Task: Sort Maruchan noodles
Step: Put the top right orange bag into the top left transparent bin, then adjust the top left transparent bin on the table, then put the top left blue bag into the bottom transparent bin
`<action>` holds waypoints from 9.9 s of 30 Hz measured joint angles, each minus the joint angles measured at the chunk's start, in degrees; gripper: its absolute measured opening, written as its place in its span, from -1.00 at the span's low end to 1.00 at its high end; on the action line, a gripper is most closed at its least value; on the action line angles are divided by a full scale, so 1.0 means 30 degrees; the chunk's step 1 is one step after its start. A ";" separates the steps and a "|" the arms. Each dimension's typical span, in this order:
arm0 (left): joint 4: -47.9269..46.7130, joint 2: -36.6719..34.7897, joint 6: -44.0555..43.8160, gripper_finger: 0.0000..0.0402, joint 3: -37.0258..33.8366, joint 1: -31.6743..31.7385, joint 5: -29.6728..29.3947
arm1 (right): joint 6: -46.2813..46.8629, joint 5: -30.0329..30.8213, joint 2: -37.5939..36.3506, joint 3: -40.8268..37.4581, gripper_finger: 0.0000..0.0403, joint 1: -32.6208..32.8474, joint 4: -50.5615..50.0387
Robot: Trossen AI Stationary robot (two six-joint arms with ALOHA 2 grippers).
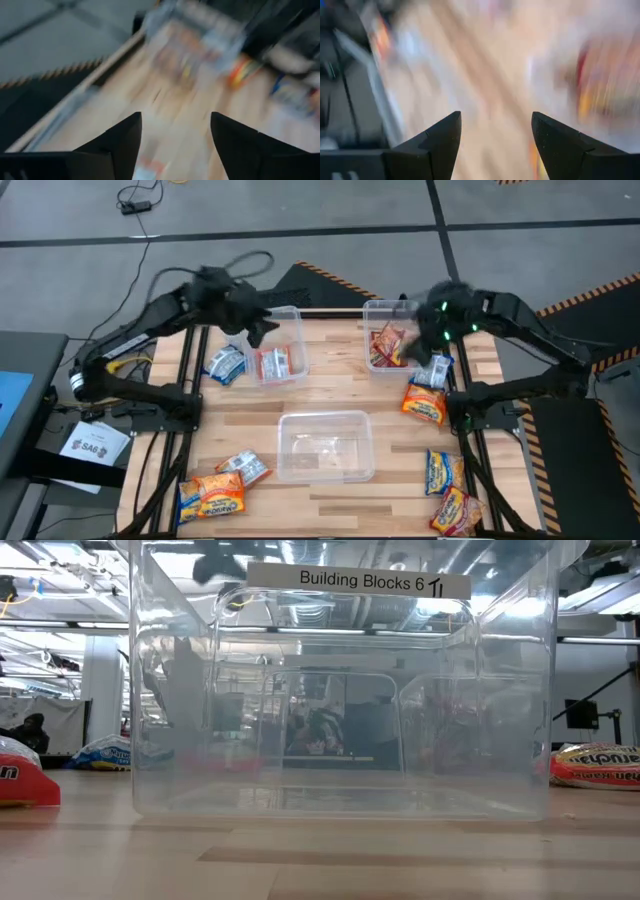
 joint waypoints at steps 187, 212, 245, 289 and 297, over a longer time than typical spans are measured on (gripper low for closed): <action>-0.6760 -0.3044 -0.2267 0.10 -1.2575 -0.1617 -0.7178 | 0.3511 0.7600 -0.2651 -0.8189 0.36 0.5003 1.2898; 0.2295 -0.2503 0.1675 0.10 -1.2568 -0.2416 -0.5784 | 0.3351 0.7622 -0.2648 -0.8189 0.36 0.5003 1.2891; -0.5162 0.3130 0.3347 0.10 -1.1788 0.1742 -0.7898 | 0.3351 0.7636 -0.2651 -0.8189 0.36 0.5003 1.2889; -1.1849 -0.2583 0.2129 -1.00 -0.7381 0.1822 -0.4635 | 0.3365 0.7636 -0.2644 -0.8182 0.36 0.5003 1.2891; -1.0832 -0.2151 0.1497 -0.74 -0.7752 0.1822 -0.4235 | 0.3373 0.7623 -0.2644 -0.8182 0.36 0.5010 1.2883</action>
